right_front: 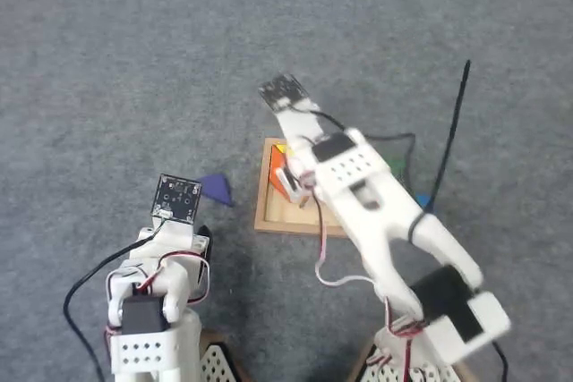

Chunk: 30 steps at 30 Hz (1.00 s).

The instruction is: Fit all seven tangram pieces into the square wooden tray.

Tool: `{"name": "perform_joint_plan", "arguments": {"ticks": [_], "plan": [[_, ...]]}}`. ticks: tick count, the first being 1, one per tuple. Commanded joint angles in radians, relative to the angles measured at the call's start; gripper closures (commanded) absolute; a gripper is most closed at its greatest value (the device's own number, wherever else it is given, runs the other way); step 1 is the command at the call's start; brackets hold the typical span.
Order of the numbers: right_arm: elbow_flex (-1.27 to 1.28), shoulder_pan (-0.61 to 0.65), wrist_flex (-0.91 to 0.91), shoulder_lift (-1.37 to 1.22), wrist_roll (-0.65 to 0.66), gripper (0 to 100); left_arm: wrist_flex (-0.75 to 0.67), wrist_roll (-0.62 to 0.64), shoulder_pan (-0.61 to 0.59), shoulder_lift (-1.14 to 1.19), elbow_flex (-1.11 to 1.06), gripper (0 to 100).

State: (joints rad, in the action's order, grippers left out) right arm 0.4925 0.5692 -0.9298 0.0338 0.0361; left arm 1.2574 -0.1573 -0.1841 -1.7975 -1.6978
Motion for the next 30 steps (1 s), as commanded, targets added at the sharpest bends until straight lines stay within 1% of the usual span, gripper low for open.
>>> {"name": "perform_joint_plan", "arguments": {"ticks": [1,5,10,19,30], "plan": [[0.068,-0.025,0.058,0.090,0.015,98.9,0.005,0.009,-0.006,-0.020,0.015,86],[0.066,-0.021,0.036,0.076,0.015,99.1,0.005,0.009,-0.006,-0.020,0.015,86],[0.063,-0.019,0.082,0.002,0.015,99.1,0.005,0.009,-0.006,-0.020,0.015,86],[-0.051,-0.018,0.074,-0.116,0.015,99.1,0.005,0.009,-0.006,-0.020,0.015,86],[-0.140,-0.016,0.074,-0.194,0.015,99.1,0.005,0.009,-0.006,-0.020,0.015,86]]}}
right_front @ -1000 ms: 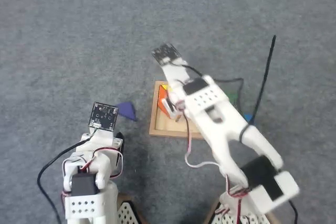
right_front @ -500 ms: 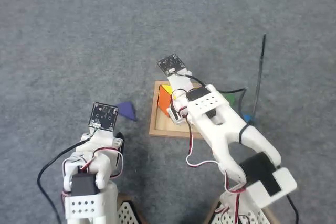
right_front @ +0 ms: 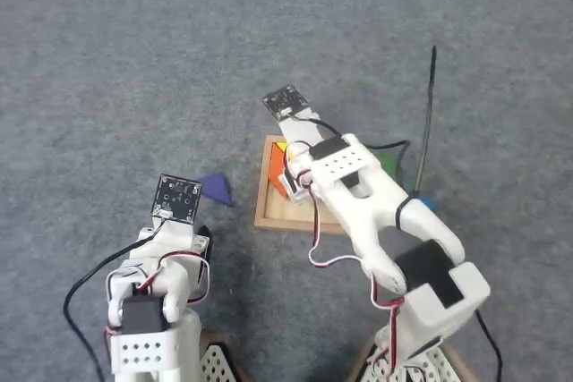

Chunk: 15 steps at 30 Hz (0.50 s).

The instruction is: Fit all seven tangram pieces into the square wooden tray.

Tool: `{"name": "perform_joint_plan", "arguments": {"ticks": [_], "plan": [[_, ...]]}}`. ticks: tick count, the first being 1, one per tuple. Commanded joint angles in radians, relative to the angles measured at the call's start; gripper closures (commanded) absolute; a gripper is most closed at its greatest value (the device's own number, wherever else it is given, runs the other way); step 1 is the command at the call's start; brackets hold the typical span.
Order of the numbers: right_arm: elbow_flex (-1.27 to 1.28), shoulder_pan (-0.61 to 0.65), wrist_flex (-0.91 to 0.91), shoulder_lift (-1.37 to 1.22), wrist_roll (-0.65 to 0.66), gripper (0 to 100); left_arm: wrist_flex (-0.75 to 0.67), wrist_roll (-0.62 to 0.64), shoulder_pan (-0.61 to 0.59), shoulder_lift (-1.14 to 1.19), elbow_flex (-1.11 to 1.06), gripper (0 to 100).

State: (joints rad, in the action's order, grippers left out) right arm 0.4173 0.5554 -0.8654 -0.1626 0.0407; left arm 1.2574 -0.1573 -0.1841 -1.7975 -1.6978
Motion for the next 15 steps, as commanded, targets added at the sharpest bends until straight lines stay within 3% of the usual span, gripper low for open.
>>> {"name": "perform_joint_plan", "arguments": {"ticks": [1,7,15], "plan": [[-0.071,-0.002,0.010,-0.004,0.011,99.1,0.005,0.009,-0.006,-0.020,0.015,86],[-0.078,-0.010,-0.021,0.061,0.011,99.1,0.005,0.009,-0.006,-0.020,0.015,86],[-0.015,-0.053,-0.217,0.401,0.012,99.0,0.005,0.009,-0.006,-0.020,0.015,86]]}}
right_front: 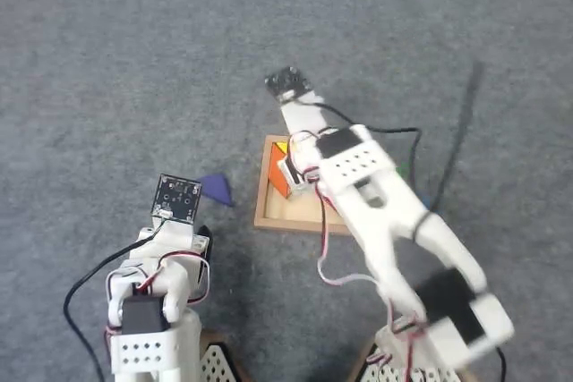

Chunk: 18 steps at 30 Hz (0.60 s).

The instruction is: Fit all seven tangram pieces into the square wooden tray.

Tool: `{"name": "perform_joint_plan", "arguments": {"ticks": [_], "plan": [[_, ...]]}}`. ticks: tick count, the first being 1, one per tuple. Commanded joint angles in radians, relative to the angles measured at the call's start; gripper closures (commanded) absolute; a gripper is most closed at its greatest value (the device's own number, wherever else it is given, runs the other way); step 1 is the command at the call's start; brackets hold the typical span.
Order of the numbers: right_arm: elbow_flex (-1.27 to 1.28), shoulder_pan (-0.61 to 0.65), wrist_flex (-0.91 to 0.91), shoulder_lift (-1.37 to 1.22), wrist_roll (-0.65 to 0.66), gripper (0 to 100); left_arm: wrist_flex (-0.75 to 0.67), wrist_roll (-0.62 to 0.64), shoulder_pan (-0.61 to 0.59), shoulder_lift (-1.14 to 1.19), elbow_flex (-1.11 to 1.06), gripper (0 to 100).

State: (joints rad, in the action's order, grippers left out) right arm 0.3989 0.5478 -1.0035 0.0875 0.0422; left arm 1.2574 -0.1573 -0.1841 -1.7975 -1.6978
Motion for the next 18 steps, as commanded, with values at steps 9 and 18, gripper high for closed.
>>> {"name": "perform_joint_plan", "arguments": {"ticks": [9,18], "plan": [[0.018,-0.403,-0.360,0.157,0.193,98.9,0.005,0.009,-0.006,-0.020,0.015,86],[0.216,-0.541,-0.246,0.168,0.370,97.1,0.005,0.009,-0.006,-0.020,0.015,86]]}}
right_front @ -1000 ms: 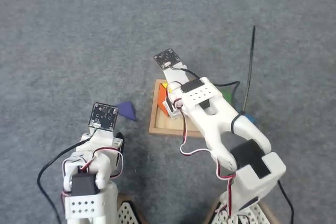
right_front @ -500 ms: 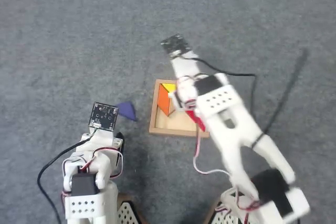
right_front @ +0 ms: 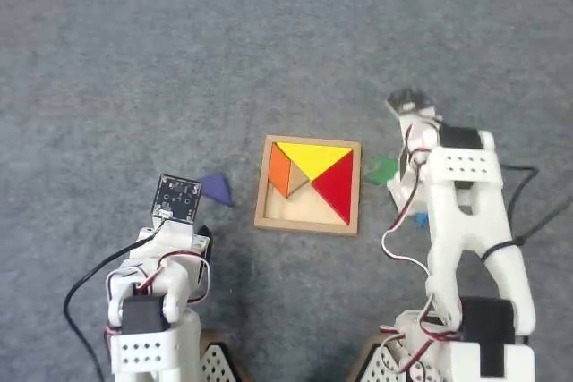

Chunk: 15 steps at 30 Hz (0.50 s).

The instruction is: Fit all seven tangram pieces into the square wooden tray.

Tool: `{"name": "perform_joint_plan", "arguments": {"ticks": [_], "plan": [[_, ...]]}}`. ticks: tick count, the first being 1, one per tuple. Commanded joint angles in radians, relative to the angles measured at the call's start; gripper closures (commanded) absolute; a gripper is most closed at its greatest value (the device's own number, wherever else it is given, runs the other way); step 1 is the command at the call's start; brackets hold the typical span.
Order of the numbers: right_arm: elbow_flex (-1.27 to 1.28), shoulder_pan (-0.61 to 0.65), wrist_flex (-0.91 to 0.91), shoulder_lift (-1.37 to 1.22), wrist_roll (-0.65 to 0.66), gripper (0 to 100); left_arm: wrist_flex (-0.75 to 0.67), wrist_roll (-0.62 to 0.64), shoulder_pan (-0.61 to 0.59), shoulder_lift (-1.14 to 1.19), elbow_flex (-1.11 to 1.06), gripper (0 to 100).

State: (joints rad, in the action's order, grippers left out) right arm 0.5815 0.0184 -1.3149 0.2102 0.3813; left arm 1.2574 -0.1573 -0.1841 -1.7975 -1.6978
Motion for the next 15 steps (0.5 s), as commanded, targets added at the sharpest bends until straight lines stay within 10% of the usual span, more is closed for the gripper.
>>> {"name": "perform_joint_plan", "arguments": {"ticks": [1,15], "plan": [[0.035,-0.008,0.081,0.045,0.029,94.6,0.005,0.009,-0.006,-0.020,0.015,86],[-0.433,0.143,0.036,-0.355,-0.129,84.6,0.005,0.009,-0.006,-0.020,0.015,86]]}}
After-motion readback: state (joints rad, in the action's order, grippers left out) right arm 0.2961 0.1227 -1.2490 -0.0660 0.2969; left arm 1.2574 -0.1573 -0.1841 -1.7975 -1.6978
